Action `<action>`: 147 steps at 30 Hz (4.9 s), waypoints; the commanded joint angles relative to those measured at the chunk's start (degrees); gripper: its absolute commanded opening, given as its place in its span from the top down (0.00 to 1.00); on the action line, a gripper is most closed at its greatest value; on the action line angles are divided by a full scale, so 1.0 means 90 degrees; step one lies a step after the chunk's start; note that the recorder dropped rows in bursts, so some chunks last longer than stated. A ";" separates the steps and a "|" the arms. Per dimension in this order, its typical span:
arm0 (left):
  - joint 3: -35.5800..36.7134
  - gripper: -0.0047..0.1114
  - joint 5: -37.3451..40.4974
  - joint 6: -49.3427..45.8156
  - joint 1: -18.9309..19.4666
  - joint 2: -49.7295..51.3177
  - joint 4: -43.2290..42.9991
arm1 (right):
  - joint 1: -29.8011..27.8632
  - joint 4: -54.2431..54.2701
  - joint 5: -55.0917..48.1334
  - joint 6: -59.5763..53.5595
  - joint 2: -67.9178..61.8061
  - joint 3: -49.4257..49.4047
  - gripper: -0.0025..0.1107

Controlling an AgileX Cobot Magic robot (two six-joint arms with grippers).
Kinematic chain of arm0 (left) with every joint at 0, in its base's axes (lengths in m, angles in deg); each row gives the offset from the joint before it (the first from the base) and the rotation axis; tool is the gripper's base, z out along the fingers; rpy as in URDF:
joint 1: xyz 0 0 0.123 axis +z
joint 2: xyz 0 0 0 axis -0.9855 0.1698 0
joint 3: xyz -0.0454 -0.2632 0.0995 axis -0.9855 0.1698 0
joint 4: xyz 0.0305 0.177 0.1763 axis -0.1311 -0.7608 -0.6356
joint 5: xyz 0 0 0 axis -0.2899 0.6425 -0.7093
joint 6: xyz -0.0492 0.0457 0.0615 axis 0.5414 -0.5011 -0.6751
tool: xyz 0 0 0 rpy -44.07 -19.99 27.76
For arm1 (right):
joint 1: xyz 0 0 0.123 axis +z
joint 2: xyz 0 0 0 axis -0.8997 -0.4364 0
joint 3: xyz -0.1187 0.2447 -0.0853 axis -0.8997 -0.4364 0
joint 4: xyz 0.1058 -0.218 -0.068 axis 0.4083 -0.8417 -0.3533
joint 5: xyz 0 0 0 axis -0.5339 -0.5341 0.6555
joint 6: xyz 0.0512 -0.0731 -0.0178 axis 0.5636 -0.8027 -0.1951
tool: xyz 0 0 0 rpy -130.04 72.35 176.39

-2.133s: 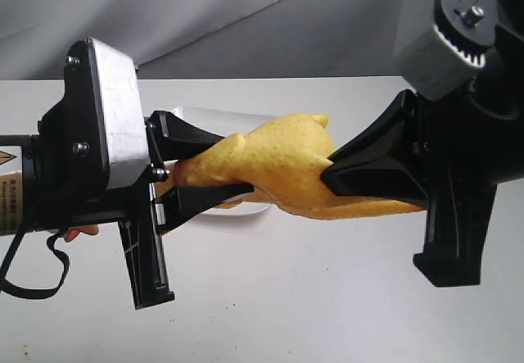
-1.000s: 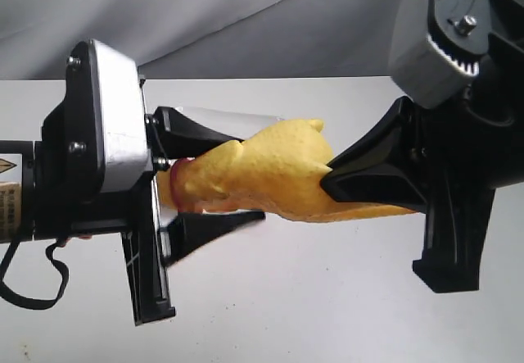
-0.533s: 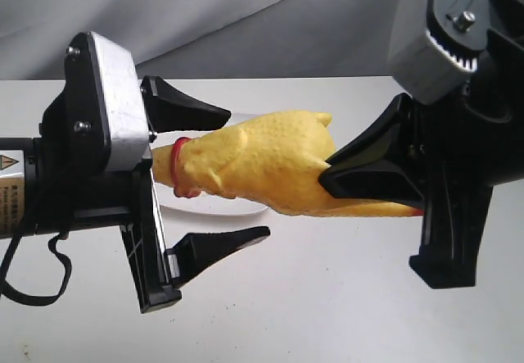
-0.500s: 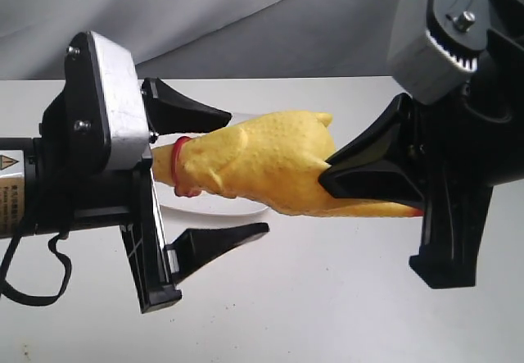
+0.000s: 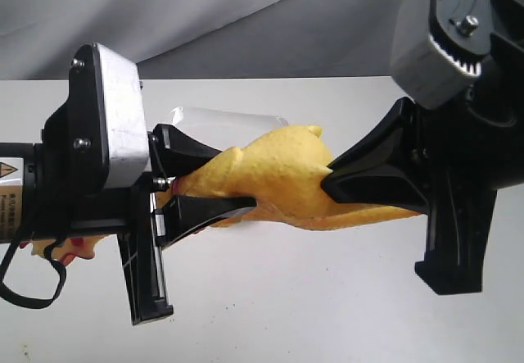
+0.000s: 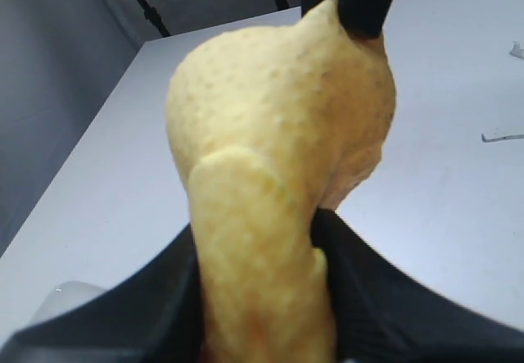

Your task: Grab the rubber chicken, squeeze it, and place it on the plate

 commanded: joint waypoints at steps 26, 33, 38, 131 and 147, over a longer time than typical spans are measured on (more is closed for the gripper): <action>-0.0030 0.63 0.0290 0.0900 -0.0029 -0.0035 0.0129 | 0.0012 0.0182 0.0225 -0.0002 0.0021 -0.0021 0.98; -0.0030 0.94 0.0029 0.0838 -0.0029 -0.0035 0.0082 | 0.0012 0.0182 0.0225 -0.0002 0.0021 -0.0021 0.98; -0.0030 0.94 0.0057 0.0898 -0.0029 -0.0035 0.0082 | 0.0012 0.0182 0.0225 -0.0002 0.0021 -0.0021 0.98; 0.0007 0.06 0.3375 0.1875 -0.0029 -0.3250 0.0543 | 0.1014 0.2484 0.7080 -0.2895 -0.3262 -0.0365 0.64; 0.0064 0.21 0.4177 0.1889 -0.0029 -0.3238 0.1343 | 0.1025 0.2928 0.5298 -0.2810 0.1169 -0.1322 0.98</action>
